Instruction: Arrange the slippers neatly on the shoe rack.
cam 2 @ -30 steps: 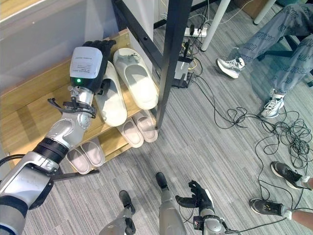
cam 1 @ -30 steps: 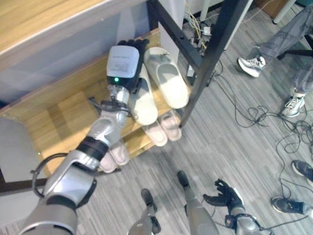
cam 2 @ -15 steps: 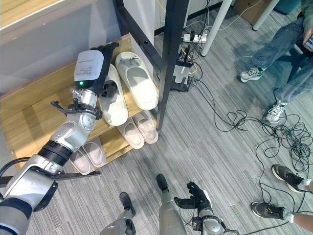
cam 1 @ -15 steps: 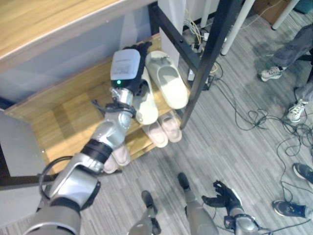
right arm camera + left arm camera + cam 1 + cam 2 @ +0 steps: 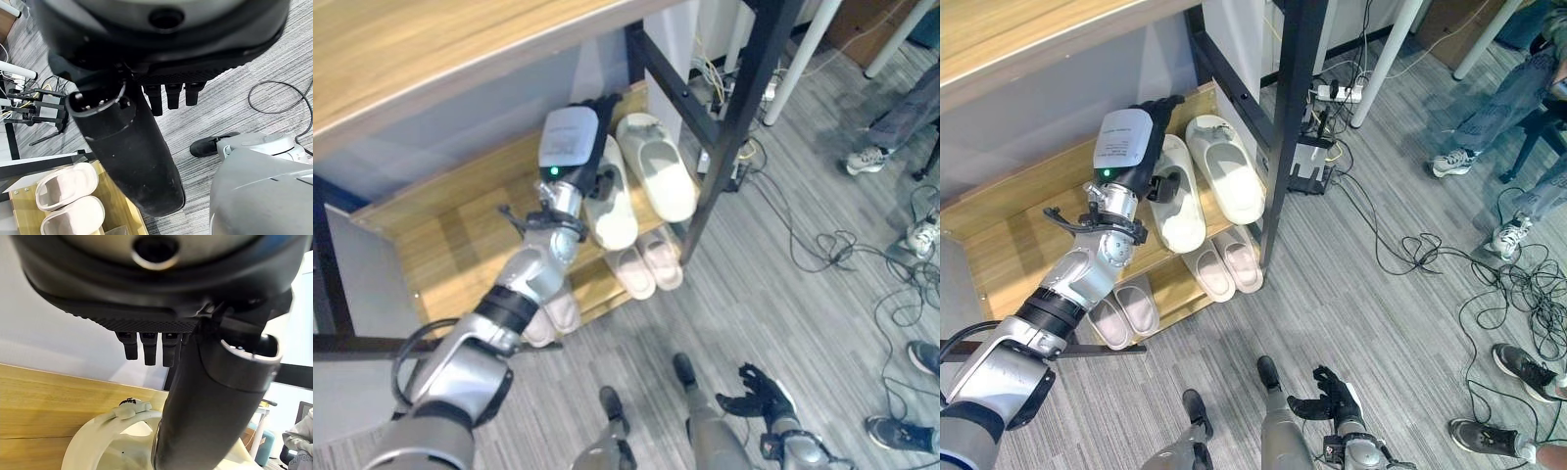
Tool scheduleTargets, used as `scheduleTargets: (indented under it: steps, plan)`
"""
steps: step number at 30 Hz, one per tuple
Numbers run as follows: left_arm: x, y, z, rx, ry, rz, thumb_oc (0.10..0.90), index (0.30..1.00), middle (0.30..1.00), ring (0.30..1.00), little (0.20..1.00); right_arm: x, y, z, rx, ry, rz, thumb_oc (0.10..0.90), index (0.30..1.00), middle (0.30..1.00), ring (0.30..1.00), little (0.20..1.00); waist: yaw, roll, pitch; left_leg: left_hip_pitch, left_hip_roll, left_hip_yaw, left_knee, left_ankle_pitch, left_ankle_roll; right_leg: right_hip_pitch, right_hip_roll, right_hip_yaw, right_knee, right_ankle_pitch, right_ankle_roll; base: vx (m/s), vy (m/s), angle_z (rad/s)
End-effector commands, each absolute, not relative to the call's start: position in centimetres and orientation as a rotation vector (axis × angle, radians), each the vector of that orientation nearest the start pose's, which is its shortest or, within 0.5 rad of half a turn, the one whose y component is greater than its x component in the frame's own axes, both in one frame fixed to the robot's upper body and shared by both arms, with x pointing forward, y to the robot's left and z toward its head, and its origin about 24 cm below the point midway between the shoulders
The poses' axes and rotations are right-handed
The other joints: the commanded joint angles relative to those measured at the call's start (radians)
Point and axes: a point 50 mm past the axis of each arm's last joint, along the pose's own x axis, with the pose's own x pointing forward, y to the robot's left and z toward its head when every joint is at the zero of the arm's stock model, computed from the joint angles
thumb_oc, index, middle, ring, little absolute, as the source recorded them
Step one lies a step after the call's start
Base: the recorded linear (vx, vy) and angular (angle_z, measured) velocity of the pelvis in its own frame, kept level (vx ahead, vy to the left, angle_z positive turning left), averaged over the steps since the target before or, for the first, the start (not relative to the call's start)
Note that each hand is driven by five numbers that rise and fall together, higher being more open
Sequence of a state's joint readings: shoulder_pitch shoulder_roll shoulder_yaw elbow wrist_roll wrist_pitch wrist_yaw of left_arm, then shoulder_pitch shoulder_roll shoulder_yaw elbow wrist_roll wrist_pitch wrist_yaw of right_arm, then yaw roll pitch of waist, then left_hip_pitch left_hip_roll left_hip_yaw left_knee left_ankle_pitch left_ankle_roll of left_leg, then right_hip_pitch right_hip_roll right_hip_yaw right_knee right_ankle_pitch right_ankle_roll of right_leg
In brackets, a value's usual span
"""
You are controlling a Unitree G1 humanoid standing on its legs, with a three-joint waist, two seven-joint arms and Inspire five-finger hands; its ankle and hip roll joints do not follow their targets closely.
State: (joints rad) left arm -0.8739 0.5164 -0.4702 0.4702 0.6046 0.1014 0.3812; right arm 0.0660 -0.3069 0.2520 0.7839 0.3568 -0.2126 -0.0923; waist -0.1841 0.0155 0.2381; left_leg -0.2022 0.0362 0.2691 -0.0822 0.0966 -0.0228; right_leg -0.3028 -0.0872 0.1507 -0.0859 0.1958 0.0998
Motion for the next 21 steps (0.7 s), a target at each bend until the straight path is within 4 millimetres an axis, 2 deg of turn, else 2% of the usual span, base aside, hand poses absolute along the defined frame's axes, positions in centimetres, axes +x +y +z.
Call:
scheduleTargets:
  steps: [1,5,10,13,16,17,21]
  plan:
    - [37.2,14.2,24.0,1.204,-0.744,0.276,0.800,0.900,0.900,0.900,0.900,14.5,-23.7,-11.0,-0.086,0.670,-0.172,0.800,0.900,0.900,0.900,0.900,0.022,0.033,-0.106,0.030,-0.001,-0.117,-0.005,-0.097,-0.023,0.088,0.022,-0.140,0.026,-0.158,0.029,0.05,-0.004,-0.01]
    - [36.6,14.3,22.8,1.132,-0.727,0.228,0.800,0.900,0.900,0.900,0.900,14.1,-23.8,-11.2,-0.079,0.688,-0.180,0.800,0.900,0.900,0.900,0.900,0.027,0.028,-0.126,0.065,-0.001,-0.121,-0.005,-0.105,-0.024,0.122,0.023,-0.146,0.029,-0.169,0.026,0.05,-0.004,0.02]
    - [34.8,16.5,18.7,0.724,-0.593,0.174,0.800,0.900,0.900,0.900,0.900,12.8,-24.1,-11.6,0.037,0.703,-0.283,0.800,0.900,0.900,0.900,0.900,0.032,0.024,-0.160,0.112,-0.004,-0.124,-0.005,-0.111,-0.025,0.173,0.020,-0.163,0.027,-0.173,0.028,0.04,0.017,0.02]
    - [34.4,17.5,17.8,0.731,-0.565,0.211,0.800,0.900,0.900,0.900,0.900,12.4,-23.9,-11.9,0.073,0.711,-0.296,0.800,0.900,0.900,0.900,0.900,0.034,0.020,-0.172,0.119,-0.003,-0.126,-0.005,-0.110,-0.025,0.179,0.021,-0.168,0.028,-0.172,0.028,0.01,-0.003,0.02]
    - [34.3,18.6,16.1,0.786,-0.491,0.199,0.800,0.900,0.900,0.900,0.900,11.9,-23.9,-12.0,0.080,0.728,-0.298,0.800,0.900,0.900,0.900,0.900,0.035,0.016,-0.183,0.129,-0.003,-0.128,-0.005,-0.110,-0.024,0.186,0.020,-0.172,0.032,-0.171,0.029,0.03,0.005,0.20]
    - [34.3,19.1,14.9,0.786,-0.430,0.190,0.800,0.900,0.900,0.900,0.900,11.4,-23.7,-12.4,0.078,0.753,-0.290,0.800,0.900,0.900,0.900,0.900,0.039,0.015,-0.190,0.136,-0.003,-0.128,-0.005,-0.111,-0.024,0.195,0.020,-0.176,0.032,-0.173,0.029,0.04,0.006,0.17]
    - [33.9,19.2,13.4,0.794,-0.380,0.157,0.800,0.900,0.900,0.900,0.900,11.1,-23.6,-12.5,0.069,0.763,-0.301,0.800,0.900,0.900,0.900,0.900,0.038,0.013,-0.196,0.140,-0.005,-0.130,-0.005,-0.112,-0.023,0.204,0.018,-0.179,0.029,-0.171,0.029,0.02,-0.003,0.05]
